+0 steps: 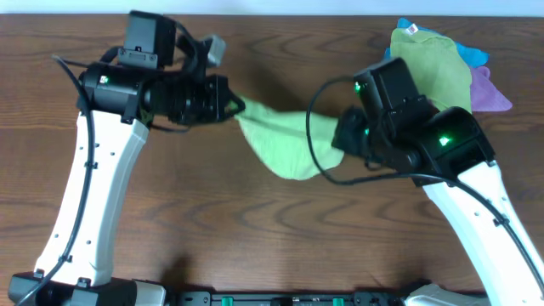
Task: Fold the cloth
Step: 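Lift the cloth with both grippers and stretch it apart toward the back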
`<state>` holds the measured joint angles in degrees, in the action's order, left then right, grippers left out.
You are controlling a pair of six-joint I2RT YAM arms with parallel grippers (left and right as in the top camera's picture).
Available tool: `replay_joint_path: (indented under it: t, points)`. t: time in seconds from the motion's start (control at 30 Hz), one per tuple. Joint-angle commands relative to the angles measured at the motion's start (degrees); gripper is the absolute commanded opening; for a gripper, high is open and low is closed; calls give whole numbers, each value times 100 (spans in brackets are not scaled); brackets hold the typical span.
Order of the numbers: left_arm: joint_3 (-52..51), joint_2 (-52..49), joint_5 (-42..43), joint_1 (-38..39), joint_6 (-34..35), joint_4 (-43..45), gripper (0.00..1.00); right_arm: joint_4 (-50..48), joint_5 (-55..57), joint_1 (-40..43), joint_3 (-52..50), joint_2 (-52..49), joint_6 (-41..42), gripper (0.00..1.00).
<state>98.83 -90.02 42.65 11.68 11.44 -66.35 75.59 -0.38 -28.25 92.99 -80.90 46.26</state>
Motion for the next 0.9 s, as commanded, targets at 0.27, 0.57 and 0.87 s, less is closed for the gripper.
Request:
replay_joint_path:
  t: [0.27, 0.57, 0.87]
  points:
    - [28, -155, -664, -15, -216, 326, 6, 52, 586, -70, 103, 109, 170, 1]
    - [28, -385, -1508, -105, -660, 1069, 6, -1023, 2544, 164, 92, -79, -404, 1]
    - [28, -1163, -1268, 2, -675, 1123, 6, -1384, 2050, 214, 90, -1029, -496, 1]
